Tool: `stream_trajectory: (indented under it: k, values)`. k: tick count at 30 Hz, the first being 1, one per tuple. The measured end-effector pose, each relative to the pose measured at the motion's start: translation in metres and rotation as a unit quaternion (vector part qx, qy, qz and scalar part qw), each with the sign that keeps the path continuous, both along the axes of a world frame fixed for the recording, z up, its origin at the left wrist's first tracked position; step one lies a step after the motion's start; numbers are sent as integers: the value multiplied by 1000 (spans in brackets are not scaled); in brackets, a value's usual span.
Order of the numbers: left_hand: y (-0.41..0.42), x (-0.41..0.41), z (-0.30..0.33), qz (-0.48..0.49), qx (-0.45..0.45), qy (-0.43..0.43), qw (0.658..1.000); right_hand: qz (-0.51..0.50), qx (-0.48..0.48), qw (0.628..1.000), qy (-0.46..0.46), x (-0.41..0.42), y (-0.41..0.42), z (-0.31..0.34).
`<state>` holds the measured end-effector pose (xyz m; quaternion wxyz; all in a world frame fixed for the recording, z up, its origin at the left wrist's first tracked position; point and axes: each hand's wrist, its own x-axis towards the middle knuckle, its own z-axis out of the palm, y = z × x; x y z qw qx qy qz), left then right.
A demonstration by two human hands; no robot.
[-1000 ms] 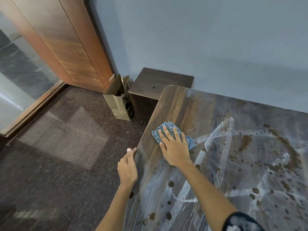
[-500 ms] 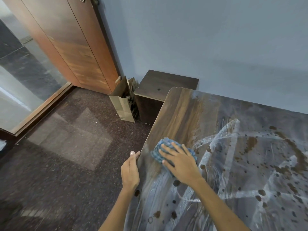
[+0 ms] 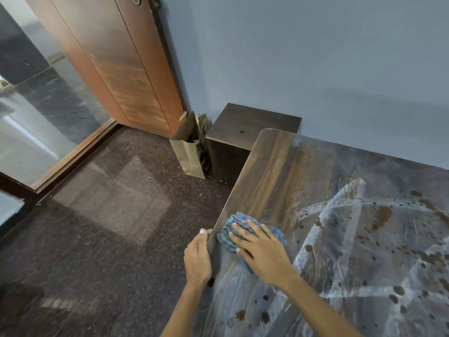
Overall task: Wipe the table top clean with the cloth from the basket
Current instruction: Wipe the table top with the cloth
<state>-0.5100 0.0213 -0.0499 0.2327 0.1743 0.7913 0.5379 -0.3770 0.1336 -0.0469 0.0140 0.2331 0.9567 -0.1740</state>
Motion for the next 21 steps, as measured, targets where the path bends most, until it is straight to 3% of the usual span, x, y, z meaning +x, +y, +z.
stream_trajectory:
  k: [7, 12, 15, 21]
  values:
    - [-2, 4, 5, -2, -26, 23, 999, -123, 6, 992, -21, -43, 33, 13]
    - [-13, 4, 0, 16, -38, 22, 999, 0, -19, 1000, 1, -36, -32, 8]
    - [-31, 8, -1, -28, -50, 49, 997, 13, -33, 999, 9, 10, -43, 3]
    - [-56, 18, 0, -29, -74, 66, 995, -180, -11, 983, -27, 11, 11, 14]
